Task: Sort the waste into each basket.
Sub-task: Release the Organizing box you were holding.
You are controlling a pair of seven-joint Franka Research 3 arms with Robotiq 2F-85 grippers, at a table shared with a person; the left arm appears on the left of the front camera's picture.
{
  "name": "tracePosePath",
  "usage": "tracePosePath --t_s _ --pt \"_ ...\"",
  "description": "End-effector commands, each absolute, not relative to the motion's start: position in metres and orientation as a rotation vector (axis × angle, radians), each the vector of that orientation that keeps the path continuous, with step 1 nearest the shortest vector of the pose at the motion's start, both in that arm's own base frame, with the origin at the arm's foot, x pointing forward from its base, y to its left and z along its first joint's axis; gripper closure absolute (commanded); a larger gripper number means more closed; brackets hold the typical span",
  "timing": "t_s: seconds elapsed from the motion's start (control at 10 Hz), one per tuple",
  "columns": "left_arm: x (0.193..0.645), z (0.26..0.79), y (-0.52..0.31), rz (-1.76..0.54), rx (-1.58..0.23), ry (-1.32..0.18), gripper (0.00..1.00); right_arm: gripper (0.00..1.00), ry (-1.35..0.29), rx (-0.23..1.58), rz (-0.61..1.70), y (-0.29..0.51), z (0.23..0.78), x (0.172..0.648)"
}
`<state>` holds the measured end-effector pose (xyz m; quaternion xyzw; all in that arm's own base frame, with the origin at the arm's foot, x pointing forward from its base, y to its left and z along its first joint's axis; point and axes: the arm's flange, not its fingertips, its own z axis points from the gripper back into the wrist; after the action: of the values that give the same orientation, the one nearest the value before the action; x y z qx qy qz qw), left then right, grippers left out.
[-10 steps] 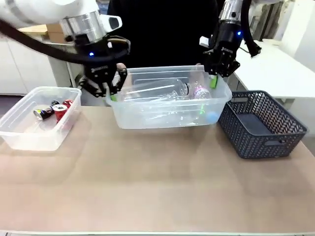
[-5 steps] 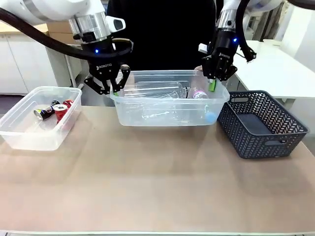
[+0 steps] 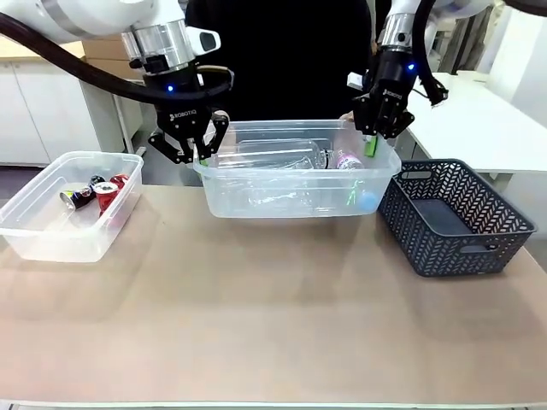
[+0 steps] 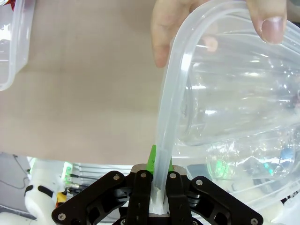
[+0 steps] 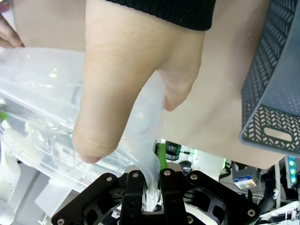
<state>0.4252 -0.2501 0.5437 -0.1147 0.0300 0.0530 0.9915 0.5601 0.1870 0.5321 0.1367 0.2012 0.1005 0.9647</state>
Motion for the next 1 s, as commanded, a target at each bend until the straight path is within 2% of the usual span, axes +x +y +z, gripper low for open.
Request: tracePosePath --t_s 0.0,0.4,0.5,0.6,0.7,0.8,0.9 --pt "0.422 0.541 -0.247 0.118 -0.228 0.036 0.96 0.95 0.405 0.280 0.213 0.191 0.536 0.556" --pt "0.422 0.541 -0.247 0.118 -0.228 0.036 0.96 0.95 0.405 0.280 0.213 0.191 0.536 0.556" --pt "0.425 0.543 -0.250 0.106 -0.230 0.058 0.37 0.41 0.404 0.277 0.203 0.187 0.532 0.561" --pt "0.420 0.547 -0.250 0.107 -0.223 0.048 0.37 0.41 0.301 0.281 0.182 0.187 0.534 0.549" --pt "0.416 0.552 -0.245 0.116 -0.232 0.028 0.00 0.00 0.233 0.305 0.197 0.185 0.537 0.534" --pt "0.414 0.557 -0.239 0.124 -0.242 0.016 0.33 0.36 0.185 0.315 0.189 0.183 0.542 0.521" --pt "0.412 0.564 -0.233 0.127 -0.246 0.001 0.00 0.00 0.132 0.324 0.182 0.181 0.549 0.506"
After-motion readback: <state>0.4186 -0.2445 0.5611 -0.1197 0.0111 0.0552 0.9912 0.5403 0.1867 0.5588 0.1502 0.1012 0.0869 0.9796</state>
